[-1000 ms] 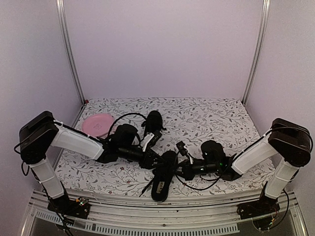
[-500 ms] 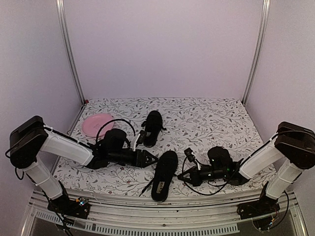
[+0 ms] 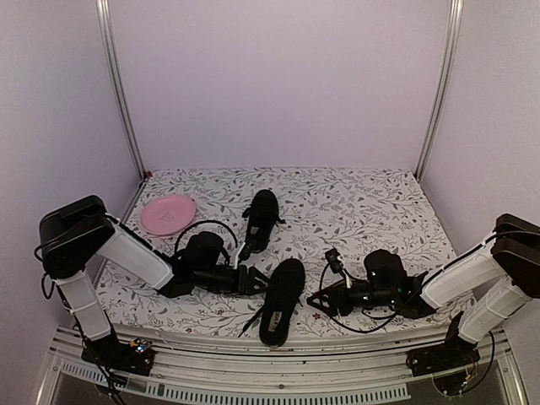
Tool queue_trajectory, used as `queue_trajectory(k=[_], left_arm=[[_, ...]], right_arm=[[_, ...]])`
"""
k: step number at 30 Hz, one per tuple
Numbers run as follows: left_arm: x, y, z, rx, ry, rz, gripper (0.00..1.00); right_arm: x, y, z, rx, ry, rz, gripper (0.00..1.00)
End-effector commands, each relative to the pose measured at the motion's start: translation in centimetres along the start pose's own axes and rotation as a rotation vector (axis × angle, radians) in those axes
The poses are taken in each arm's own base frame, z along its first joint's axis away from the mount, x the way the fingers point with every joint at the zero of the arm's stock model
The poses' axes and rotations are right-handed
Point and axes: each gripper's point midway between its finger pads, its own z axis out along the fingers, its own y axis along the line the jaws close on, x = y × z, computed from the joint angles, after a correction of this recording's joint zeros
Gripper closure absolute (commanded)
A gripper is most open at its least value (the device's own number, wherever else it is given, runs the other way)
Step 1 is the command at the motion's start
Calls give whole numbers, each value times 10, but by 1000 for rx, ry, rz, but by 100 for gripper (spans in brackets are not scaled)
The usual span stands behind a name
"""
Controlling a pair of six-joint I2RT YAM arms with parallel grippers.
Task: Tie the shoes
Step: Tie the loops with the shoelace on the shoe.
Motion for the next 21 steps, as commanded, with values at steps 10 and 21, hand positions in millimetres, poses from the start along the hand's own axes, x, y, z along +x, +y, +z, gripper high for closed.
queue_trajectory(k=[10,21], left_arm=[[-1,-18,10,83,11,-11,64],[1,-21,10,92,15,-16,79]], right_arm=[[-78,4,25,171,-92,29,44],[-68,6,50,206,-26,28,54]])
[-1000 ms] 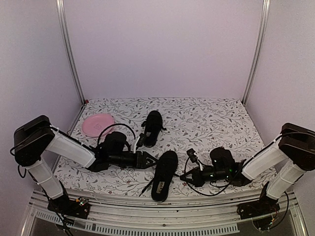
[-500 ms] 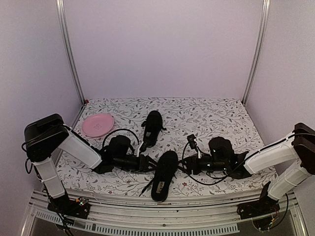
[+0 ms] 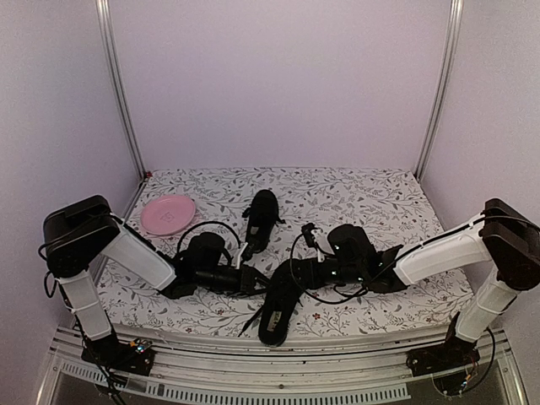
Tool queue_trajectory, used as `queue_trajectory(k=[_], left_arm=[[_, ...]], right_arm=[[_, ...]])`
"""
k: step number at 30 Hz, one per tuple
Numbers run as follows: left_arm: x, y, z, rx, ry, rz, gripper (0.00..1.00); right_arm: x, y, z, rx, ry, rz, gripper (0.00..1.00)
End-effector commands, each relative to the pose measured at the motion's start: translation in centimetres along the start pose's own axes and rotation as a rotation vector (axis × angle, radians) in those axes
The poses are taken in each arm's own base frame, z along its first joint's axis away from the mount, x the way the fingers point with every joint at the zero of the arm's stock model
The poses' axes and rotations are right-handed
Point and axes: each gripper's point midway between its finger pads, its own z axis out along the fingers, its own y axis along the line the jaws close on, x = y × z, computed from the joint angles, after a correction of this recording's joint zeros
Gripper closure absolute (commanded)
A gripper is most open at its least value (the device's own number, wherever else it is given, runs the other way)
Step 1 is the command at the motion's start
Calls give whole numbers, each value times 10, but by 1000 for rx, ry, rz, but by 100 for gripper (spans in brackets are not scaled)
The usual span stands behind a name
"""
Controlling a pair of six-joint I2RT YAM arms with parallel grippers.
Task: Tie the shoes
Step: Tie the loops with the shoelace on the shoe, then pull the loops with the shoelace from the shoe.
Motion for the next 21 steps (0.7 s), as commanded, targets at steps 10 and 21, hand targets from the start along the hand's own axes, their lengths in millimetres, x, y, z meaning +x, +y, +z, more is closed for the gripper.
queue_trajectory(k=[10,21], left_arm=[[0,-12,4,41,7,20,86],[4,-6,3,15,11,36,100]], right_arm=[[9,15,15,-10,48,-13,53],[-2,-11,7,153,-10,31,97]])
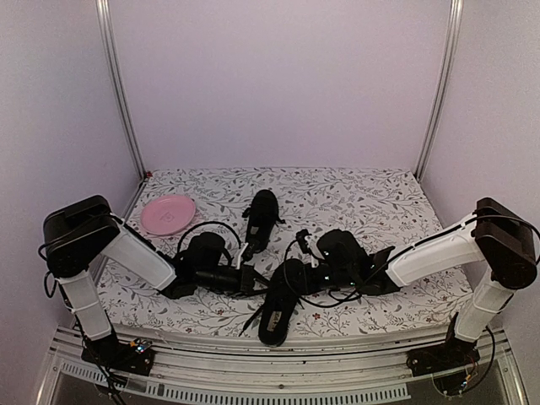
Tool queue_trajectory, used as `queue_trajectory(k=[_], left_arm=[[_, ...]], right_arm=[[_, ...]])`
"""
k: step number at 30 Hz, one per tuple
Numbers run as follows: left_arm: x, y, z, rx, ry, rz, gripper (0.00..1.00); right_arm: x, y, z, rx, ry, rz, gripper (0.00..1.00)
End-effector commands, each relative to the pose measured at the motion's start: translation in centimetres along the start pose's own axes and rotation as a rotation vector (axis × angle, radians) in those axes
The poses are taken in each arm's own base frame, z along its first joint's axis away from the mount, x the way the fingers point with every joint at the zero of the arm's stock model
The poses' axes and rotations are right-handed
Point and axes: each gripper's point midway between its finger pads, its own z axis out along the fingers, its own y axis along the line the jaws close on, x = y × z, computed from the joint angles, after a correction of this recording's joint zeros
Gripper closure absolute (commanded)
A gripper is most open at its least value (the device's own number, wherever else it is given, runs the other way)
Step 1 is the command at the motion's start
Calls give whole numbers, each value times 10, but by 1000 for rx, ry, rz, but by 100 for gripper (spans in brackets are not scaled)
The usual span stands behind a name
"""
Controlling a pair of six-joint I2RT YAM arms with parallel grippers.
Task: Tie the shoes
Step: Pull the loops with the shoelace from the shoe.
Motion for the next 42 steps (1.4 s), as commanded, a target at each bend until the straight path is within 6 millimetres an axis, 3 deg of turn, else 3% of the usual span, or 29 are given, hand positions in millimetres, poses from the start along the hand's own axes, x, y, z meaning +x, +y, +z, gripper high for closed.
queue_trajectory(k=[1,5,14,31,36,40,42], left_arm=[[5,-1,3,-10,6,42,100],[11,15,-2,-81,6,31,100],[24,43,-25,-201,-31,-18,100],[37,66,-38,-283,-43,-63,100],[36,64,-38,-277,-50,-56,100],[21,39,-37,-195,-80,22,100],[10,25,-37,-168,-100,66,82]], right_arm=[[-21,-14,-7,111,-71,42,98],[-29,-32,-9,168,-98,93,98],[-24,-66,-15,249,-108,154,98],[-19,-90,-21,292,-116,200,98],[-21,-87,-21,270,-119,198,98],[-32,-60,-21,137,-131,142,95],[-39,-49,-27,87,-151,117,80]])
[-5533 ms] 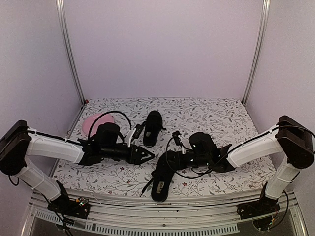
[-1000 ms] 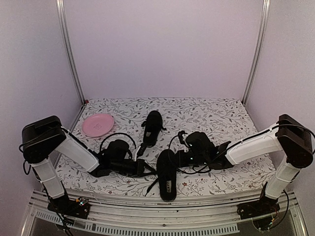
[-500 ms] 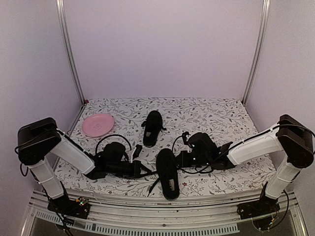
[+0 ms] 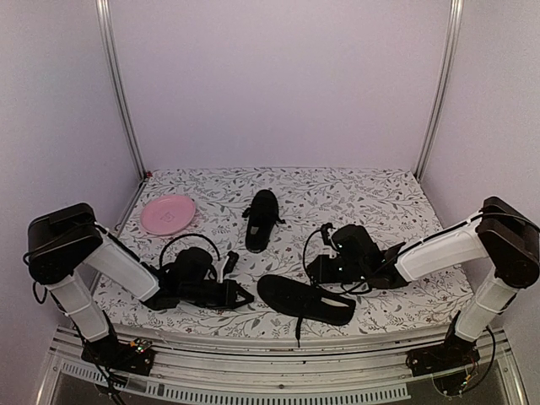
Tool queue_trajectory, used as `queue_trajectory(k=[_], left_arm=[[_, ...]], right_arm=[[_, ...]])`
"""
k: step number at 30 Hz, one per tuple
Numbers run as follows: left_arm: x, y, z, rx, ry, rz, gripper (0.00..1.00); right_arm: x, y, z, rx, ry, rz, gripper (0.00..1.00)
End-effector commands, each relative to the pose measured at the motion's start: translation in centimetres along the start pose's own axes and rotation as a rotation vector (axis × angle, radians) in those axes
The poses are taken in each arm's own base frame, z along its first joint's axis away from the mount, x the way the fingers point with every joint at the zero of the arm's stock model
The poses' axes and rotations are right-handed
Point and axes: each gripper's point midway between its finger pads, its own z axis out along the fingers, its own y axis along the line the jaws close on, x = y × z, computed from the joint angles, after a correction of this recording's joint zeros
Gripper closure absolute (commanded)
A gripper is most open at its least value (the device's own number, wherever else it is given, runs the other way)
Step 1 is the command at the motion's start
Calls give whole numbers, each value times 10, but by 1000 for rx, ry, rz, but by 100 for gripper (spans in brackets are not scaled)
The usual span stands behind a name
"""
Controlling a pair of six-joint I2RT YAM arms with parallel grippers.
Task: Tie the shoes
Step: Pull the loops with the shoelace from the shoe, then reset both arms
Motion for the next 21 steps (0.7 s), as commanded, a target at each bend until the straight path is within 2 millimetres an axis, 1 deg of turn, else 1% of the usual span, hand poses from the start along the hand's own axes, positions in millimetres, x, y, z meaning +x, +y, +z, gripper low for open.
queue_trajectory(k=[1,2,4,6,7,9,10,13,15,16,17,19,21], left_arm=[[-21,-31,-9,70,-58,98,74],[-25,-35,-10,72,-64,111,69],[-29,-42,-10,80,-67,130,60],[-30,-45,-10,82,-62,136,53],[-29,-46,-10,83,-57,137,51],[-27,-47,-10,84,-55,139,45],[-27,-47,-12,81,-61,142,43],[-34,-48,-20,71,-103,171,38],[-46,-48,-27,47,-144,201,34],[-53,-46,-32,26,-158,212,34],[-64,-43,-39,3,-184,219,33],[-87,-32,-53,-59,-235,233,33],[-116,-16,-76,-134,-313,233,33]], right_arm=[[-26,26,-19,-125,-81,-48,71],[-28,28,-23,-133,-89,-54,63],[-33,31,-34,-148,-111,-73,52],[-34,33,-44,-166,-123,-91,42],[-29,32,-48,-176,-115,-119,38],[-21,36,-56,-217,-89,-181,33],[-15,35,-59,-218,-70,-225,32],[-1,16,-65,-168,-43,-246,28],[5,5,-72,-139,-41,-240,21],[4,0,-76,-122,-48,-233,18],[2,-4,-79,-109,-56,-216,14],[-8,-18,-84,-74,-80,-173,8],[-23,-36,-88,-47,-101,-112,5]])
